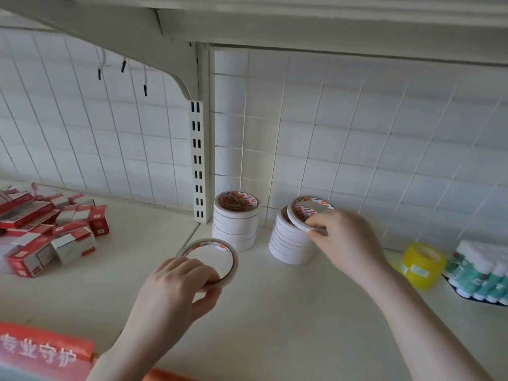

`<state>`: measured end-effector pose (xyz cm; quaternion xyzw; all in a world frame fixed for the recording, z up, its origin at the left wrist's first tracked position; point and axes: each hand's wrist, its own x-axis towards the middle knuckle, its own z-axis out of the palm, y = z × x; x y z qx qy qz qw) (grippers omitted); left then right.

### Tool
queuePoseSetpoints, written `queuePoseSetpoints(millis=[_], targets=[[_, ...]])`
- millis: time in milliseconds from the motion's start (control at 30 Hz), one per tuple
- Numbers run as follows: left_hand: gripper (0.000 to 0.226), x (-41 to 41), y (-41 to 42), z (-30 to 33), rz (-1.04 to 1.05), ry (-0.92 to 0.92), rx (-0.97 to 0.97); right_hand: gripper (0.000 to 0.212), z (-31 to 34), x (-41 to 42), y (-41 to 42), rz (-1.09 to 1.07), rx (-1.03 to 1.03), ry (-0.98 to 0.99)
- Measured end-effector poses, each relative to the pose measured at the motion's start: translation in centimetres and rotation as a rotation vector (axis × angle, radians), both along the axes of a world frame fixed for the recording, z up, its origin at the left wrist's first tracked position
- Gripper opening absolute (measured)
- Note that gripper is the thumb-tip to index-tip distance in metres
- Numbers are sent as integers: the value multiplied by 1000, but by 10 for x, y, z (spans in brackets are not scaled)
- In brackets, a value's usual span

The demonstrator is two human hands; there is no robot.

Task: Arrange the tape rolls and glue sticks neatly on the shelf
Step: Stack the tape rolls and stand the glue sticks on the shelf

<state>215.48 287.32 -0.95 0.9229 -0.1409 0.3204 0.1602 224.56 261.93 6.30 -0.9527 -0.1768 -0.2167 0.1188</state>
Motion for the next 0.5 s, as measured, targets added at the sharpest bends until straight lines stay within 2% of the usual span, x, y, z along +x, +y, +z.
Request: queuePoseSetpoints(millis=[367, 500], targets=[[16, 3, 4, -19, -17, -12, -38, 9, -3, 27, 4, 66, 129, 149], [15, 4, 4, -20, -17, -8, -34, 7, -5, 32, 3, 85, 116, 160]])
